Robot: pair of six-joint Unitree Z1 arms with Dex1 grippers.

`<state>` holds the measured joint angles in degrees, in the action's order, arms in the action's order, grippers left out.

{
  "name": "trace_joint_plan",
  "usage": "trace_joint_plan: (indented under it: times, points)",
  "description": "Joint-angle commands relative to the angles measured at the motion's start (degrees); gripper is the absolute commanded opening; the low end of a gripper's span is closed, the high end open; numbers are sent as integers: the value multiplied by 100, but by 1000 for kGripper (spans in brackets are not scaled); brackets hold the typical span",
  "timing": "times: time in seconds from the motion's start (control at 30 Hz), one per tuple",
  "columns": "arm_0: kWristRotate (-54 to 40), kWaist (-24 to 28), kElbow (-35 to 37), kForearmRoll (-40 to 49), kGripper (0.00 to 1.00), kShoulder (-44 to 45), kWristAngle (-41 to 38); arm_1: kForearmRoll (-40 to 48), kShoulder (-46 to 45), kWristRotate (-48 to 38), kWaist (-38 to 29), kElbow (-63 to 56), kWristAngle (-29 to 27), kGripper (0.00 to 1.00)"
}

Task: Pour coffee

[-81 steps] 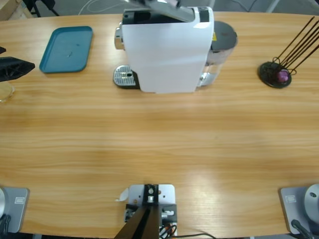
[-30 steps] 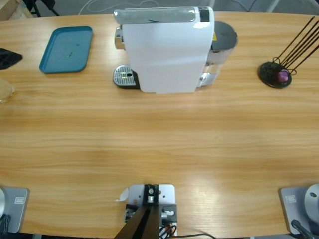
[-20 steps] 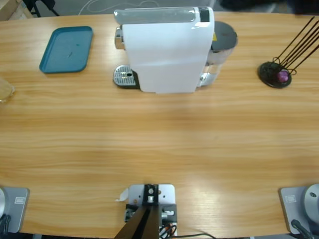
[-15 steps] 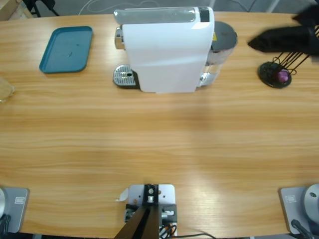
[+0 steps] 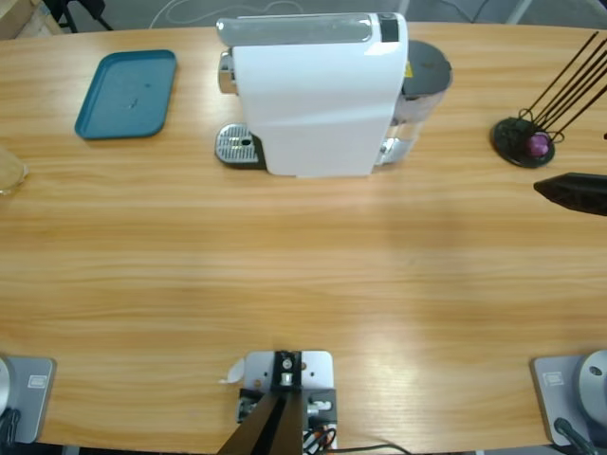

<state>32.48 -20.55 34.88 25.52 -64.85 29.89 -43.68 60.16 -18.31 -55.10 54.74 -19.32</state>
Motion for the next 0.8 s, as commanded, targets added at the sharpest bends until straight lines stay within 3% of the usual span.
trace_joint_plan:
  times: [0.03,0.3,0.63,0.8]
  points:
    - [-717,88,-641,-1326,1000,-694,94,-350,400,-99,-54,-83,197,1000]
    - [-717,668,-721,-1439,1000,-716,281,-396,577,-112,-54,-34,295,1000]
    - [-852,715,-887,-2857,1000,-1819,172,-76,894,-127,-54,80,392,1000]
    - [-1014,893,-887,-2965,1000,-1812,140,30,1063,-129,-54,212,413,1000]
